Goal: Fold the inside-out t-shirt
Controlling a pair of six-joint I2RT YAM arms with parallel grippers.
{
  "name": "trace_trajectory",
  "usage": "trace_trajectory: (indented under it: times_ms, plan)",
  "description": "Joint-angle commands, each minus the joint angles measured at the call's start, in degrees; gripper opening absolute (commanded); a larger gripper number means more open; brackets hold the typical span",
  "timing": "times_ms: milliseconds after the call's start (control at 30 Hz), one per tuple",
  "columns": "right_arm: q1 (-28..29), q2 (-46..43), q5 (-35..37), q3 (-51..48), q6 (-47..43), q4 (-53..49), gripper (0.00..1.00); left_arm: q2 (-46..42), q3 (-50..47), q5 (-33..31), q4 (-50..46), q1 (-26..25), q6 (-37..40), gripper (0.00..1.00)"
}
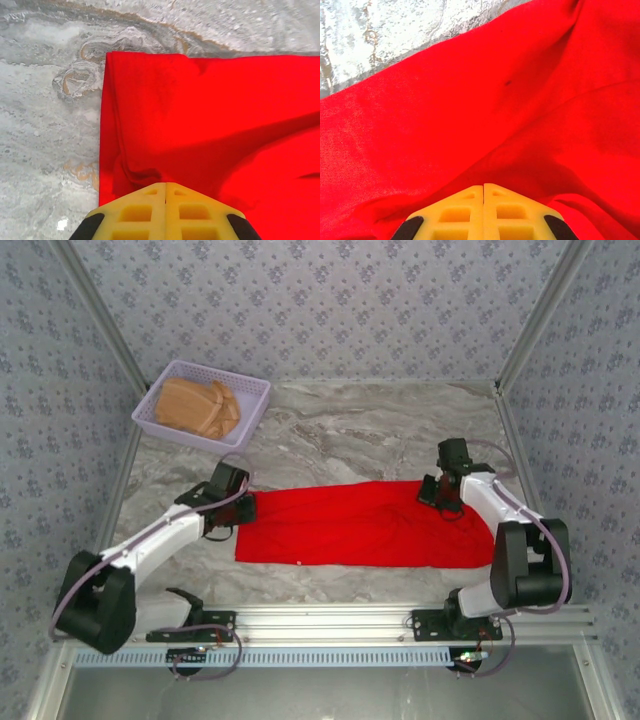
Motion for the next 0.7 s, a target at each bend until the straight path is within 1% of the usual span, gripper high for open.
trace_trajectory:
  times_ms: [0,100,233,367,467,567,667]
  plan:
    - [-0.17,-2.84,1.06,2.01,-1.51,-4.02,0.00,-4.22,-2.05,-1.09,-3.20,-0.74,-1.61,0.00]
    - [0.01,-4.46,0.73,2.45,-1.80,-5.74,0.00,-5.63,-3.77,-2.23,-3.70,-0.92,-2.39,0.00]
    - [0.11,-7.10,0.91,2.56,-2.20,-8.42,0.00,-4.13,-5.95,-2.90,-2.30,-1.26,-3.21,0.00]
    - [0.32,-10.37,-0.27,2.56,-2.43,-11.85,0.00,-1.62,-7.30,-3.54,-1.57,-1.70,-3.55,0.08]
    - [0.88,-13.39,-0.63,2.19,-2.13,-14.76,0.00,-1.24,-7.56,-4.28,-2.01,-2.01,-3.78,0.16]
    - [1.67,-15.77,-1.31,1.22,-1.61,-17.03,0.00,-3.52,-6.69,-6.96,-2.22,-2.81,-3.90,0.36]
    - [3.04,-17.36,-1.90,-0.28,-0.24,-18.32,0.01,-6.65,-5.25,-9.28,-0.78,-4.62,-3.16,0.47]
